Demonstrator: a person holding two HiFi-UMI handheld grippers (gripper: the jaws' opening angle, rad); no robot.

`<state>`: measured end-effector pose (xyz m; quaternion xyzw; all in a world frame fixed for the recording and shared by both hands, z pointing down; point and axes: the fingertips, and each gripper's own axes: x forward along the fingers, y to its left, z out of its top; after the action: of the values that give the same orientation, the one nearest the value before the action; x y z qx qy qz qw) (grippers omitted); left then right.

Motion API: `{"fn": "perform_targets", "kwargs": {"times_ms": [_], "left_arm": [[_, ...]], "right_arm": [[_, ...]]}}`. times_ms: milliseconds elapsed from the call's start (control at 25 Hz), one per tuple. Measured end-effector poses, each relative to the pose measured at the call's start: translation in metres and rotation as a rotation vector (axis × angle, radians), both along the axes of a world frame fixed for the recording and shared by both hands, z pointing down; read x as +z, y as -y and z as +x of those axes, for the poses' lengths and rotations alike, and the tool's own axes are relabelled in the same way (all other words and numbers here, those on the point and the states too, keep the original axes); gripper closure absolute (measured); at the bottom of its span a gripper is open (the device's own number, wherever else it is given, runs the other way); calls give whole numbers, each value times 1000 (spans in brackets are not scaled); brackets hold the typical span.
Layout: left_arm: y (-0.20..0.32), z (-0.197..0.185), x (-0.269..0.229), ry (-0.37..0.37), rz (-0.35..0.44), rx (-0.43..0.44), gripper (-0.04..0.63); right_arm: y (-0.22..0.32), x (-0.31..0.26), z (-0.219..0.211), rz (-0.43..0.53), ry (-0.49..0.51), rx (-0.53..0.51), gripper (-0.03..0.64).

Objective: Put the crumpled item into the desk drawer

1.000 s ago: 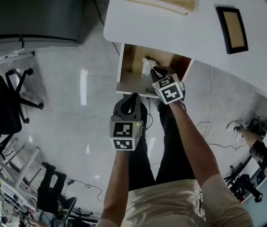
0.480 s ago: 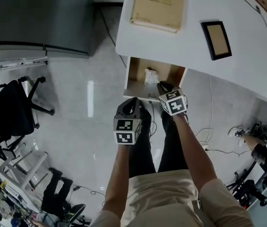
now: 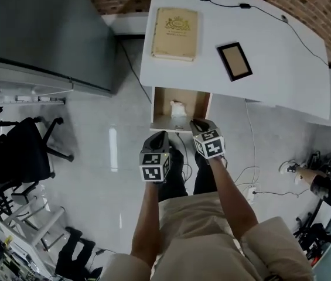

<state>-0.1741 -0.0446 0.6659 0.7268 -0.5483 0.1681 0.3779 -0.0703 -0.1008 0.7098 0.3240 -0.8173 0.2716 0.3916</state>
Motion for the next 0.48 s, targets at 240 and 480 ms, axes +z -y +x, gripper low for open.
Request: {"fn": "perform_targets", "kwargs": {"times_ms": [240,480], "left_arm": [[-1,13,-46,-18,42,-5,580],[-4,17,-87,6,97,75,580]], "right_arm": [[-11,-60,12,39,54,24,560],[-36,-96,20,38,82,42,560]]}}
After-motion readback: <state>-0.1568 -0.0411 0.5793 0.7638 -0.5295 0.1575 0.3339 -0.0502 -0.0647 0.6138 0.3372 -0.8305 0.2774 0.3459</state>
